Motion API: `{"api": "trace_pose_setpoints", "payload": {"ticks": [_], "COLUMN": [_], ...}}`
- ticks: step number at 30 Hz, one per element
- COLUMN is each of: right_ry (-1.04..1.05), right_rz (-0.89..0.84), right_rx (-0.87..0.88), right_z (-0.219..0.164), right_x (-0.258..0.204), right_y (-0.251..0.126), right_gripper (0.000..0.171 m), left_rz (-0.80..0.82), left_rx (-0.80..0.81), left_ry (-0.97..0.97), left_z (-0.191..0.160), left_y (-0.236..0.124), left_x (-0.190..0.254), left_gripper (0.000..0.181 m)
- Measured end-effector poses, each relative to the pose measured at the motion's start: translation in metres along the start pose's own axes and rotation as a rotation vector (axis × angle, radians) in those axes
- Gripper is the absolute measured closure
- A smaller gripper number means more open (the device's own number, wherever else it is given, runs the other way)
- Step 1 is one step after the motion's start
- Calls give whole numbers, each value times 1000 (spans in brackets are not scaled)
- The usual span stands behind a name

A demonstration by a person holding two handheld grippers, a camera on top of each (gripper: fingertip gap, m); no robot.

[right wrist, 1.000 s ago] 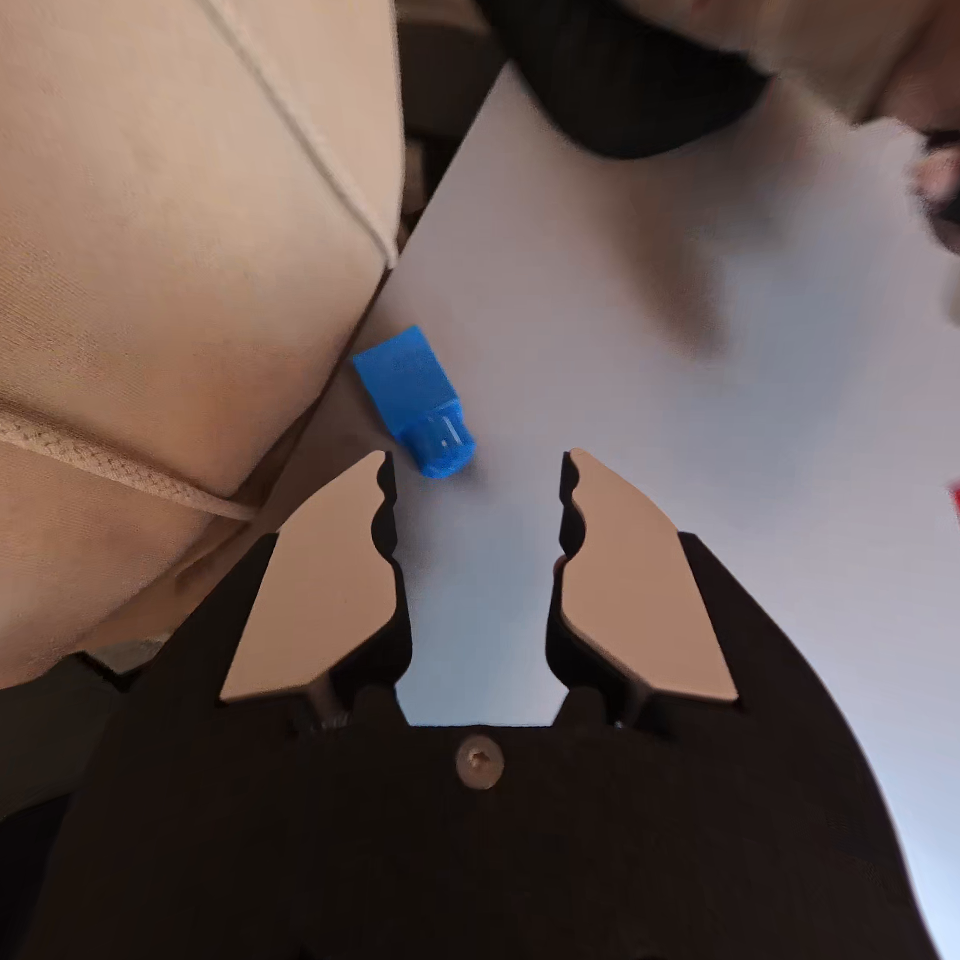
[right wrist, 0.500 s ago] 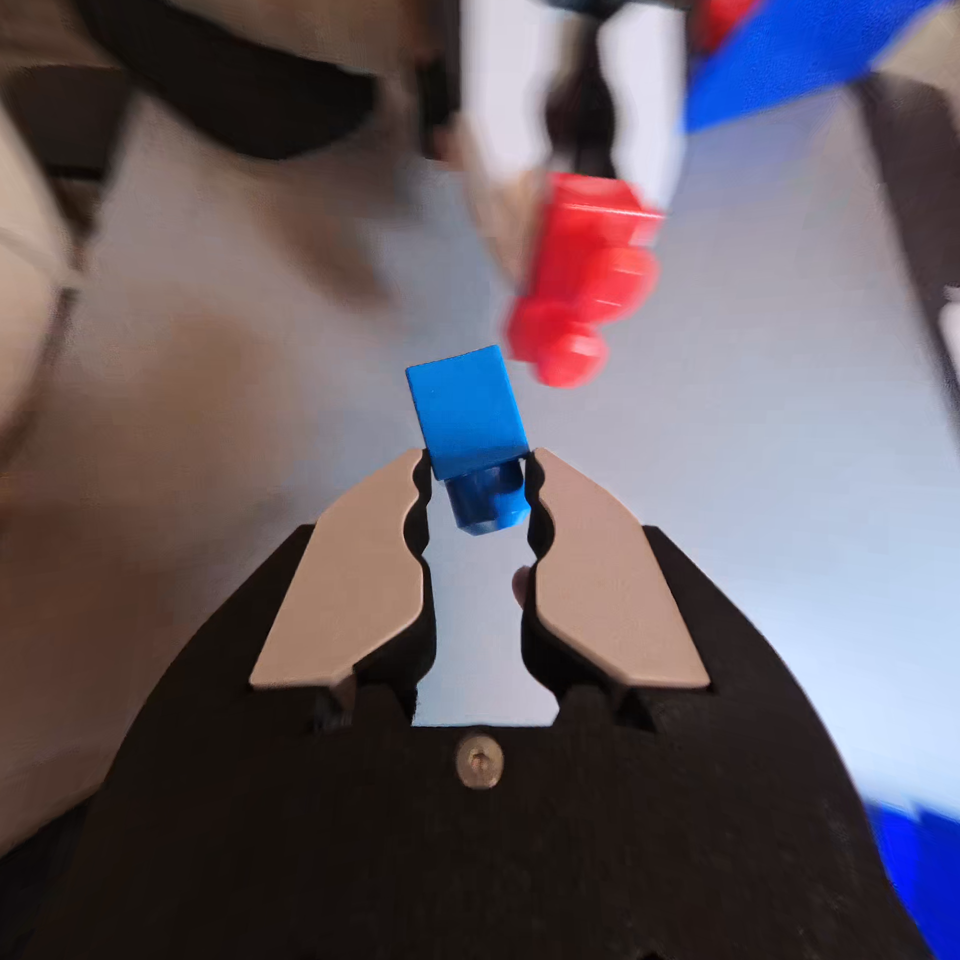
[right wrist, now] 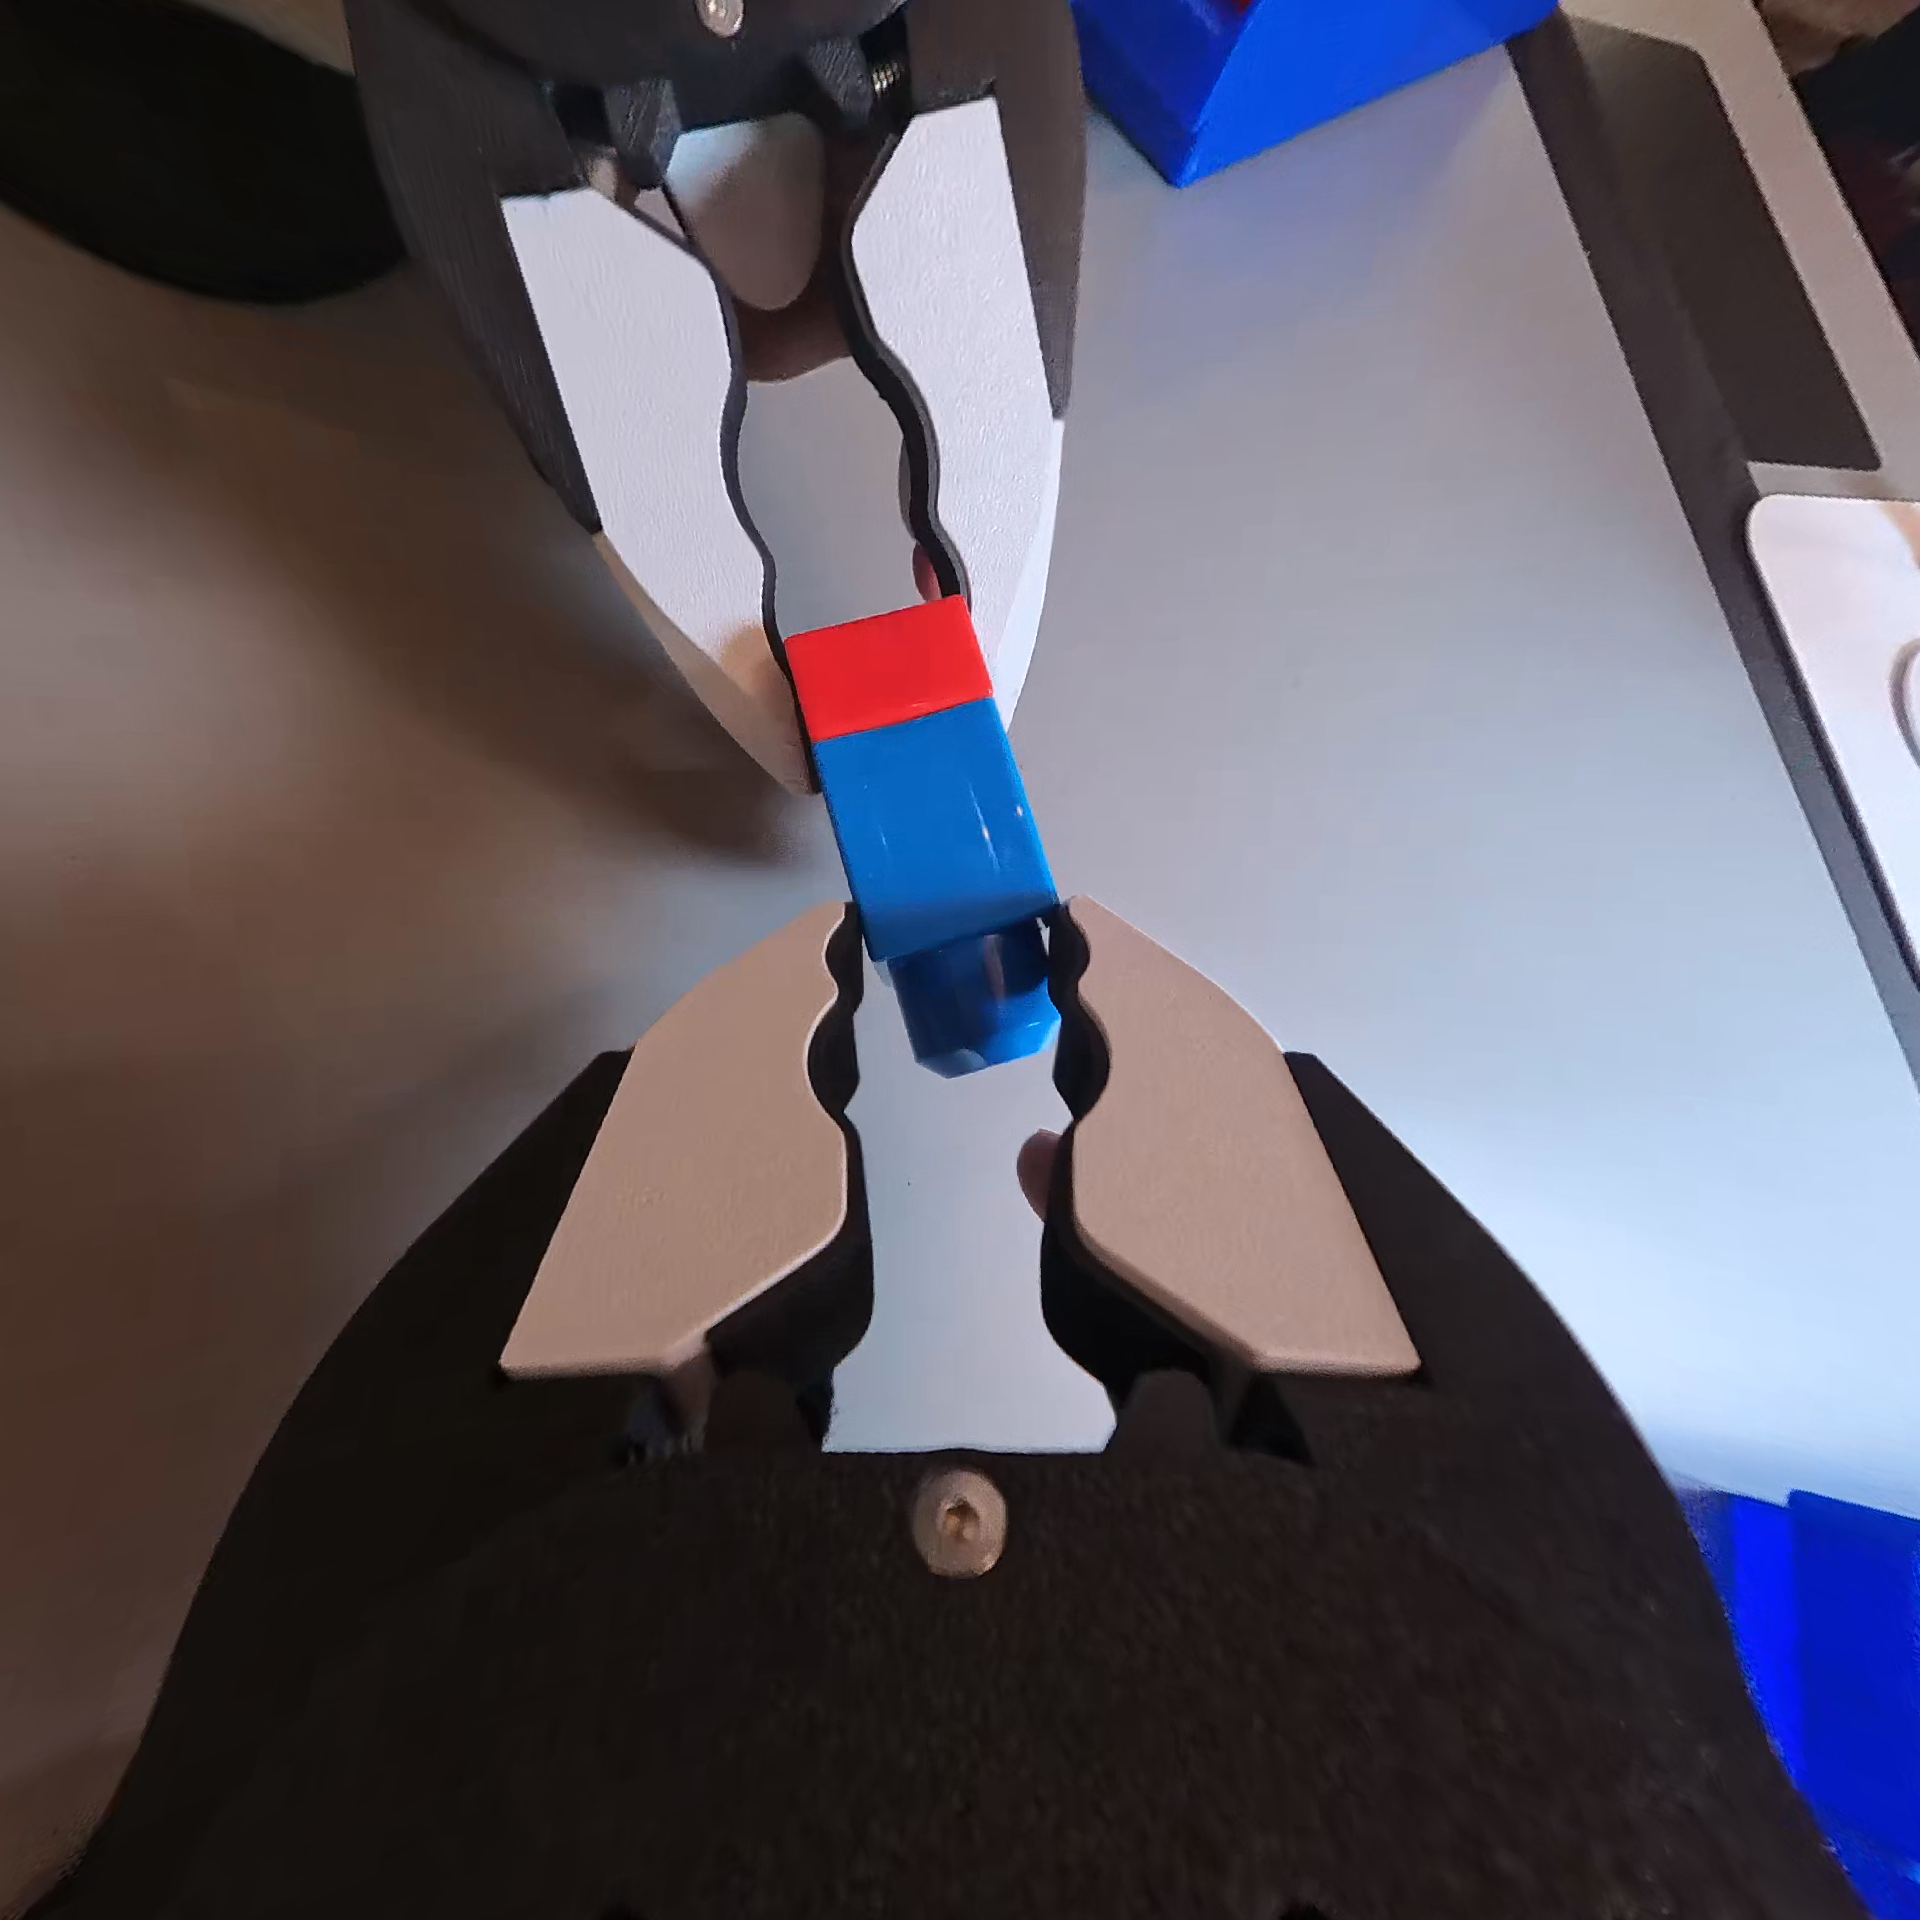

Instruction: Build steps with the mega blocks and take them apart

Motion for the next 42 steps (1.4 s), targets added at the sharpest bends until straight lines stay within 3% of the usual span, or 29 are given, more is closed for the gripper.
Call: {"api": "trace_pose_setpoints", "payload": {"ticks": [6,11,15,18,20,26,29,33,36,39,42], "right_ry": [-18,67,172,208,204,205,242,286,325,474,663], "right_rz": [14,69,136,186,200,212,167,-171,-547,-686,-736], "right_rx": [50,385,575,570,566,529,520,408,127,-146,-338], "right_z": [-1,9,2,0,3,8,11,-1,-25,-60,-105], "right_x": [-2,8,20,20,16,16,31,93,170,254,321], "right_y": [-1,-24,-40,-36,-32,-36,-55,-116,-155,-159,-142], "right_gripper": [136,129,124,126,136,138,139,139,139,139,138], "left_rz": [-40,-158,-205,-232,-239,-243,-173,-94,-32,33,75], "left_rx": [24,257,351,382,371,393,418,457,476,493,448], "left_ry": [-14,-142,-236,-268,-247,-269,-295,-350,-388,-398,-381], "left_z": [-3,11,7,8,9,9,7,0,-7,-13,-16], "left_y": [1,-16,-22,-21,-18,-16,-21,-34,-39,-41,-41], "left_x": [1,-7,-12,-12,-8,-8,-17,-33,-43,-48,-48], "left_gripper": [147,146,146,146,146,145,133,143,156,181,181]}}
Point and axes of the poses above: each gripper's, where its closed fingertips meet, y out along the fingers, z out of its top, x = y × z across the jaws, the point moved 9 cm from there along -y, back along the fingers, and after that the axes turned 5 degrees about -x, right-handed, at the moved point
